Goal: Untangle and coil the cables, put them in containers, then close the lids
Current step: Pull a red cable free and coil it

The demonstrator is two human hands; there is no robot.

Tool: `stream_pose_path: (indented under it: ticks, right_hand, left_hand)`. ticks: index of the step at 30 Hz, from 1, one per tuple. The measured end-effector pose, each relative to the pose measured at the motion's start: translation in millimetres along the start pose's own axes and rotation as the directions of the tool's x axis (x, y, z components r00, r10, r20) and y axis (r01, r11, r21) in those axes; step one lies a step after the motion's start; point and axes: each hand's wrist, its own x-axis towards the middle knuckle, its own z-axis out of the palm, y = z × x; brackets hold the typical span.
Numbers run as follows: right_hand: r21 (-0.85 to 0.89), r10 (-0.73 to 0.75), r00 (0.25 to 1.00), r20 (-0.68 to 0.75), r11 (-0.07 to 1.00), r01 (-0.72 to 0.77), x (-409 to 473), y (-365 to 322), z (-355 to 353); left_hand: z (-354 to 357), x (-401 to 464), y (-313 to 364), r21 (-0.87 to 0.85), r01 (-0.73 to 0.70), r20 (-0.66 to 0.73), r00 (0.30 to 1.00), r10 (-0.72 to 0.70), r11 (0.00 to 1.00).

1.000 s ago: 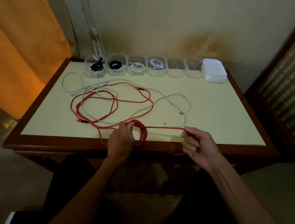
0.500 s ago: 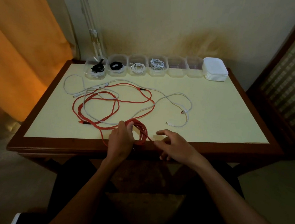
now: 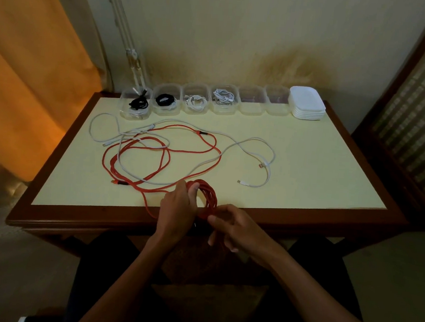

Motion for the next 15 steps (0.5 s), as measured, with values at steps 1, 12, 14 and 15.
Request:
stream_pose_path:
  ticks: [1,12,14,15]
  right_hand:
    - [-0.042,-0.016,1.0,-0.023,0.999,0.015,-1.6,0.8,0.6]
    - [-0.291,-0.288,0.877,-0.384,0.94,0.181,2.7,8.8,-12.9]
    - [-0.258,-0.289,0.859,-0.422,0.947,0.192,3.9,9.5,-8.0]
    - [-0.205,-0.273,0.863,-0.426,0.958,0.202,3.2,8.5,-8.0]
  left_hand:
    - [0.0,1.0,-2.7,0.011,0.0,0.011,1.0,0.0,1.0]
    - [-14.8,-3.1,-13.6,-0.548,0.25,0.474,0.879,0.049,0.798]
    - [-10.7,-6.5,-11.2,-0.587,0.248,0.488,0.868,0.092,0.771]
    - [-9.1,-7.4,-10.1,-0.587,0.231,0.482,0.87,0.106,0.776]
